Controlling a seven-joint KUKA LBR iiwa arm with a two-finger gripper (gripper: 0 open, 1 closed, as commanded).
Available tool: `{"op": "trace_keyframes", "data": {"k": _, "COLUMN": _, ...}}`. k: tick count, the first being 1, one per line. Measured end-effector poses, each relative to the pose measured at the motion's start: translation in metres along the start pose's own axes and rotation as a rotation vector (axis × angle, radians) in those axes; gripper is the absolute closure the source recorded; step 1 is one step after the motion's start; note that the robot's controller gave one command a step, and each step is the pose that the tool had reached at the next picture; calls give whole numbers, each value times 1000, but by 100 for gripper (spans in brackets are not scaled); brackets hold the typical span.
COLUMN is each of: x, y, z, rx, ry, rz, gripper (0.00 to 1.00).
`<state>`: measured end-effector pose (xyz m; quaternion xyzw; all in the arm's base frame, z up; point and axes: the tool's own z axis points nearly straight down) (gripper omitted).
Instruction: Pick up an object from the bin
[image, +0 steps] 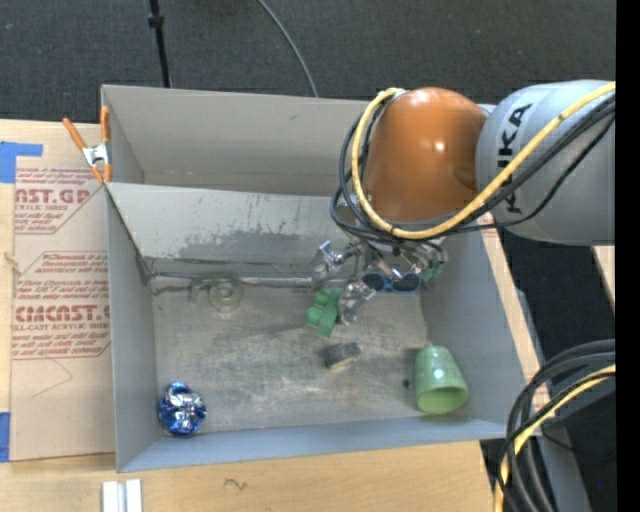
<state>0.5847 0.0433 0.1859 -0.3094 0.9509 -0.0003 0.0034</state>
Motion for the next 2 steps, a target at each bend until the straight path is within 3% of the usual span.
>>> {"op": "trace_keyframes", "data": {"k": 1, "x": 1, "y": 0, "z": 2, "rx": -3, "ry": 3, "rz": 2, "gripper": 100}}
{"op": "trace_keyframes", "data": {"k": 2, "x": -6, "y": 8, "z": -34, "rx": -1, "ry": 0, "rz": 10, "gripper": 100}}
